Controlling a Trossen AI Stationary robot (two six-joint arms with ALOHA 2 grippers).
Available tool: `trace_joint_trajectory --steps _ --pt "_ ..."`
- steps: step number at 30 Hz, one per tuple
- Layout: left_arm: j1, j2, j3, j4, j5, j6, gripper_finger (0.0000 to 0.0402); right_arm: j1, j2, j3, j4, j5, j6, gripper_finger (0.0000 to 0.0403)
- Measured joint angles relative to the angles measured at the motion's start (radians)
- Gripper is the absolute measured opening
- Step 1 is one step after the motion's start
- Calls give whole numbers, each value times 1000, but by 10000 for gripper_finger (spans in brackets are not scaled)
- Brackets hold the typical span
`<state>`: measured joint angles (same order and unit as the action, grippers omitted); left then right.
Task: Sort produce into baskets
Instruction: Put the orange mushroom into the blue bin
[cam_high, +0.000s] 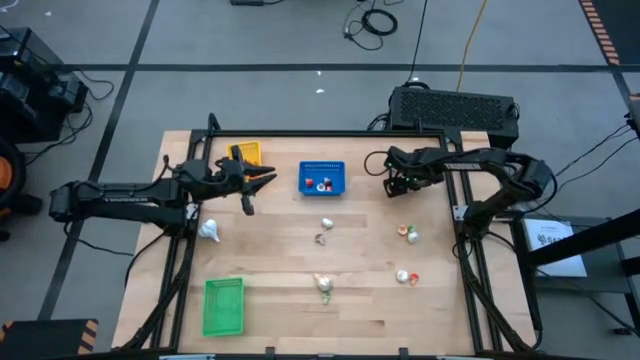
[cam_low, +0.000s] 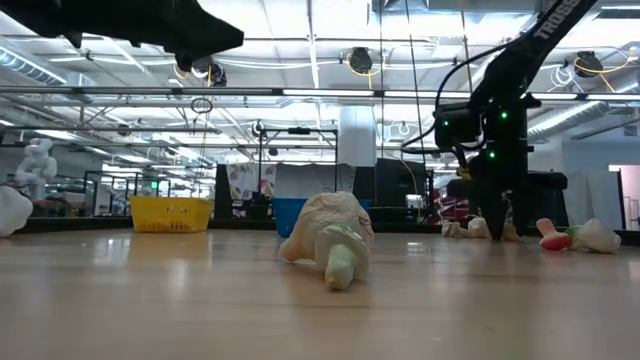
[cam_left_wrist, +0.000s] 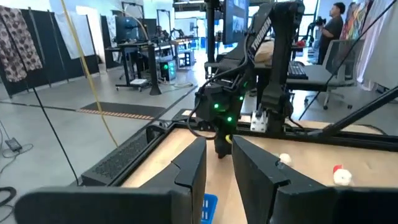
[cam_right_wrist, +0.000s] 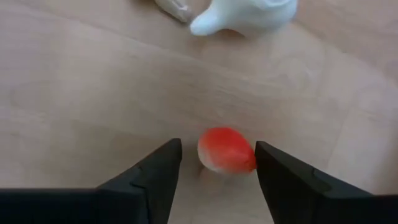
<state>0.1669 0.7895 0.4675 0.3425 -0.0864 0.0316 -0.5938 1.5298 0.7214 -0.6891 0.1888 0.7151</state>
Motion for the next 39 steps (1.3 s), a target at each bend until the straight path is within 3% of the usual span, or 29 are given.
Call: trace_joint_trajectory --steps 5,13,16,20,25,30,35,39 --pt "0 -1 0 -11 1 -1 86 0 28 1 14 -2 -43 172" --pt "-12 -1 0 -44 3 -27 86 12 29 0 26 -9 -35 54" --pt "-19 -1 0 -48 3 -27 86 44 20 -2 34 6 -20 28" --pt "-24 -1 0 -65 3 -28 86 117 9 17 40 22 -3 29" --pt "-24 -1 0 -107 3 -49 86 235 3 114 121 -50 13 38" --pt "-23 -1 0 -170 3 -70 86 334 2 225 348 -35 -15 39" --pt "-24 -1 0 -230 3 -112 86 360 40 311 520 -26 -72 40" --pt "-33 -1 1 -259 3 -149 86 360 137 393 533 -25 -153 47"
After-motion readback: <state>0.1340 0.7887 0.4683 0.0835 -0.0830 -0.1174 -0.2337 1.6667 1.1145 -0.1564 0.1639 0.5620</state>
